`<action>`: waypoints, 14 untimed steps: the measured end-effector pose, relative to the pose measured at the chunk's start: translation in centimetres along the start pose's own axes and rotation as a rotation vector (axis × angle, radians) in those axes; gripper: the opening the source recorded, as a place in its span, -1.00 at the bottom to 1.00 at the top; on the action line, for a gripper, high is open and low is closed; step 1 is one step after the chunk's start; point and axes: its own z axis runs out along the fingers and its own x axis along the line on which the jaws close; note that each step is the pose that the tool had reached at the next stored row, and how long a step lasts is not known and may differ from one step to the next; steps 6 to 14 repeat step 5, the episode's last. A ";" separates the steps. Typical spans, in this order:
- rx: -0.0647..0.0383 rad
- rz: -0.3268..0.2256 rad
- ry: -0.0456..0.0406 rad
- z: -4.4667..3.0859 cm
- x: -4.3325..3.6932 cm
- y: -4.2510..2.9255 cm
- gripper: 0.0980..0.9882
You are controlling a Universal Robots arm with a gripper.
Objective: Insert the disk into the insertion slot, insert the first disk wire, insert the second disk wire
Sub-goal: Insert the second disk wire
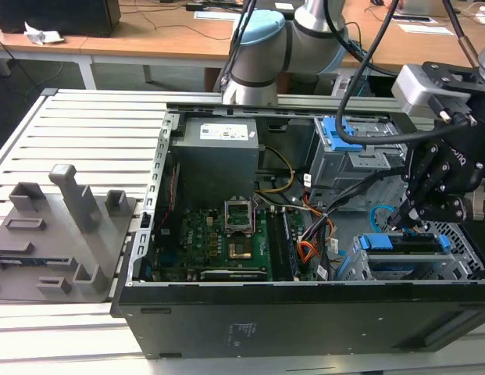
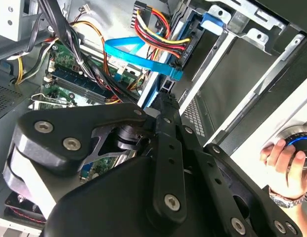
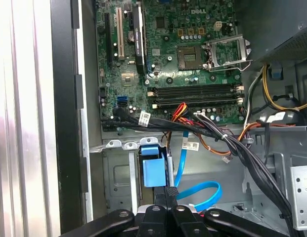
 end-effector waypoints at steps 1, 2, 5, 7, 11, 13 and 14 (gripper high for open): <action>0.000 0.000 -0.0001 0.00 0.00 0.00 -0.98; 0.000 0.000 -0.0001 0.01 0.00 0.01 -0.98; 0.000 0.000 -0.0001 0.01 0.00 0.02 -0.98; 0.000 0.000 -0.0001 0.01 0.00 0.02 -0.98; 0.000 0.000 -0.0001 0.01 0.00 0.02 -0.98; 0.000 0.000 -0.0001 0.01 0.00 0.02 -0.98; 0.000 0.000 -0.0001 0.01 0.00 0.02 -0.98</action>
